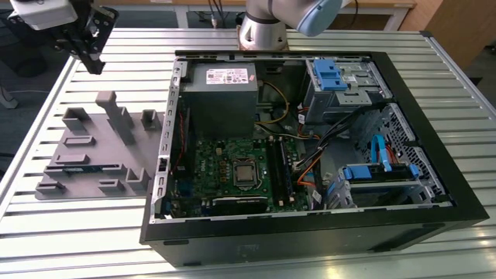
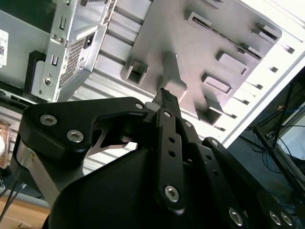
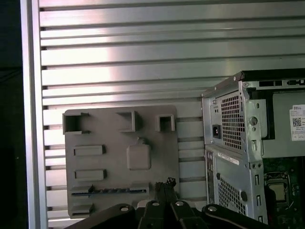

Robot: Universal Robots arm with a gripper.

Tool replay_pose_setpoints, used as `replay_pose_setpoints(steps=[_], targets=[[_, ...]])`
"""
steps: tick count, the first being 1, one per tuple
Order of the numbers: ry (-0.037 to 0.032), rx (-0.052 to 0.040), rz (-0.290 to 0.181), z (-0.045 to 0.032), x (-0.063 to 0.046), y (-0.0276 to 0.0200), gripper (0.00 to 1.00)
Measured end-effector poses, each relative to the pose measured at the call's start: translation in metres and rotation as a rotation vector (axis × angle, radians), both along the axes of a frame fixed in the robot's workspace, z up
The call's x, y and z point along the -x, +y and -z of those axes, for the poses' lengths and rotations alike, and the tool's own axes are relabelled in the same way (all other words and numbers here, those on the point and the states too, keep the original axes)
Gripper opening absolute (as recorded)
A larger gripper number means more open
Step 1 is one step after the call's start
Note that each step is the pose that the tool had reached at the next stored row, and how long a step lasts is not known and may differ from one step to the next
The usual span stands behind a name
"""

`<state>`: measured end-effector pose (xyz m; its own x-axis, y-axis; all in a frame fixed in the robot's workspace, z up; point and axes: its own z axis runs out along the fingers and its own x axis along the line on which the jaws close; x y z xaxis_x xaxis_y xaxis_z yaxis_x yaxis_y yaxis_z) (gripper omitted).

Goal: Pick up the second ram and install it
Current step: 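Reach for the second ram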

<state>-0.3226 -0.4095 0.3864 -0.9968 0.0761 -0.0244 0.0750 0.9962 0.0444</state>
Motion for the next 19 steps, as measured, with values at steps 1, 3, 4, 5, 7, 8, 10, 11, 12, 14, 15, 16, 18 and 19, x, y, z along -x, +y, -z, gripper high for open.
replay_pose_setpoints(steps=[1, 3, 4, 5, 7, 8, 10, 11, 12, 14, 15, 16, 18, 19], targets=[[0.0001, 0.0001, 0.0, 0.0, 0.004, -0.0002, 0.11], [0.0001, 0.0001, 0.0, 0.0001, 0.013, -0.0003, 0.11], [0.0, 0.0001, 0.0, 0.0002, 0.017, -0.0004, 0.11], [0.0, 0.0, 0.0, 0.0002, 0.02, -0.0005, 0.11], [0.0001, 0.0001, 0.0, 0.0002, 0.023, -0.0005, 0.11], [0.0001, 0.0001, 0.0, 0.0001, 0.024, -0.0005, 0.11], [0.0001, 0.0001, 0.0, 0.0002, 0.027, -0.0006, 0.11], [0.0, 0.0, 0.0, 0.0002, 0.028, -0.0006, 0.11], [0.0001, 0.0, 0.0, 0.0002, 0.03, -0.0006, 0.11], [0.0001, 0.0, 0.0, 0.0002, 0.033, -0.0009, 0.11], [0.0001, 0.0001, 0.0, 0.0002, 0.035, -0.0013, 0.11], [0.0, 0.0, 0.0, 0.0003, 0.036, -0.0017, 0.11], [0.0, 0.0, 0.0, 0.0003, 0.039, -0.0028, 0.11], [0.0, 0.0, 0.0, 0.0003, 0.041, -0.0035, 0.11]])
